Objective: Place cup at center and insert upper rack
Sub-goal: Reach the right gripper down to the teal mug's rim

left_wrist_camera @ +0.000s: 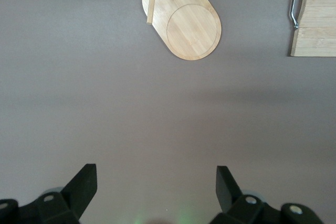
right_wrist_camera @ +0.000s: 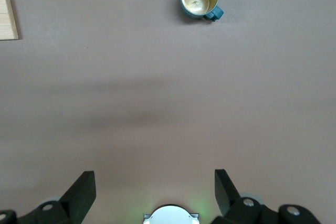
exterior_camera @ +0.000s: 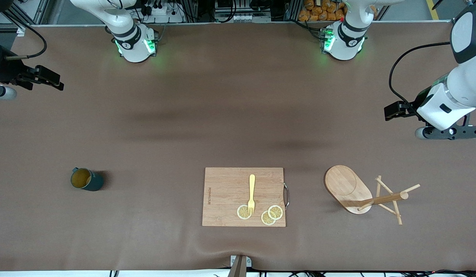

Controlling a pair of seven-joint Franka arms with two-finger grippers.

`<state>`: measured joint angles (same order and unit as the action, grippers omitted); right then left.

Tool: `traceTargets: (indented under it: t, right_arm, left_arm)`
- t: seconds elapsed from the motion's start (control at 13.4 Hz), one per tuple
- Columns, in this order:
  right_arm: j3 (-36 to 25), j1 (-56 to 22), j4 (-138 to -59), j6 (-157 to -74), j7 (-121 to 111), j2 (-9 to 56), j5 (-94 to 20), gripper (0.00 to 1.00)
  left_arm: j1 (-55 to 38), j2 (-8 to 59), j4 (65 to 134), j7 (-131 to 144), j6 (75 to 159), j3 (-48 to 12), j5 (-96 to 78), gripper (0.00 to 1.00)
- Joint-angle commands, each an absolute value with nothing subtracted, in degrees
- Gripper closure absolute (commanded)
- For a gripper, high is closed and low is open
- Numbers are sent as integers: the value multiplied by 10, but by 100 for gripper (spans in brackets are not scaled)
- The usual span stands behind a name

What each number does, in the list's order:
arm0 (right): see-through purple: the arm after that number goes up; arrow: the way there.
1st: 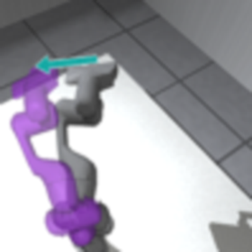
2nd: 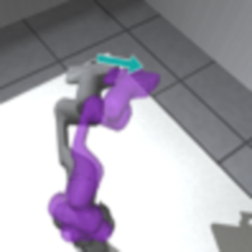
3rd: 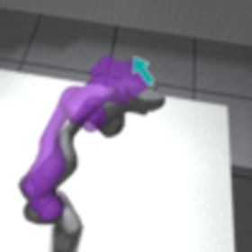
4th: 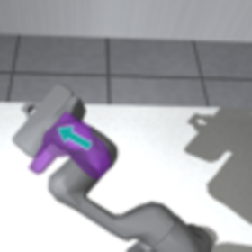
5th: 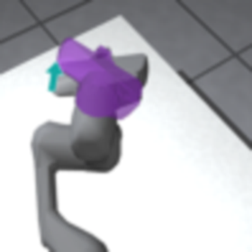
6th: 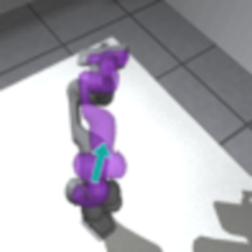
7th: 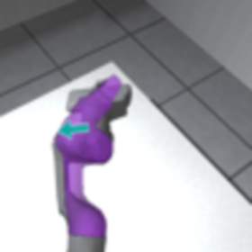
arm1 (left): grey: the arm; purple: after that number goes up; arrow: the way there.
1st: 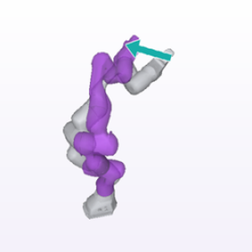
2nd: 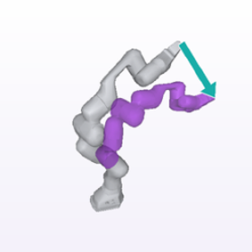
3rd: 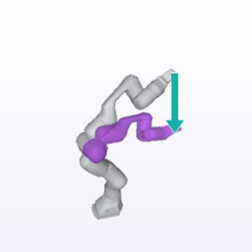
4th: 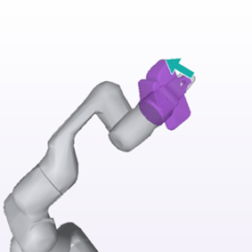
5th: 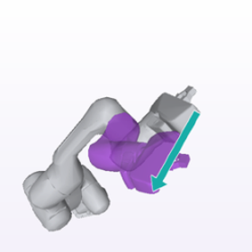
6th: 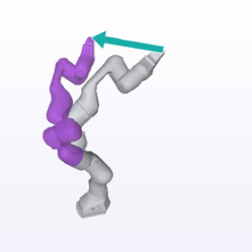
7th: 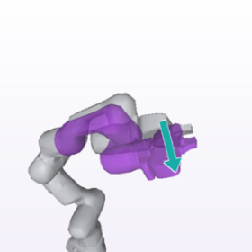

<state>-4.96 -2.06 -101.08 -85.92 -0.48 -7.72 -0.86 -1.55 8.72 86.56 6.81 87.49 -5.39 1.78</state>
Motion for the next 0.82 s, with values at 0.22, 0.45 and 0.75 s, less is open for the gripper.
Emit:
traceTargets:
  t: [0.22, 0.45, 0.75]
  right_arm:
    - [-49, -19, -1012, -862, -5, -80, -14, 0]
    - [-49, -22, -1012, -905, -7, -52, -13, 0]
    - [-49, -21, -1012, -1010, -15, 33, -13, 0]
  left_arm:
    - [-18, 94, 850, 75, 867, -55, 29, 0]
    - [-25, 95, 850, 75, 867, -57, 31, 0]
    - [-62, 95, 850, 132, 867, -57, 32, 0]
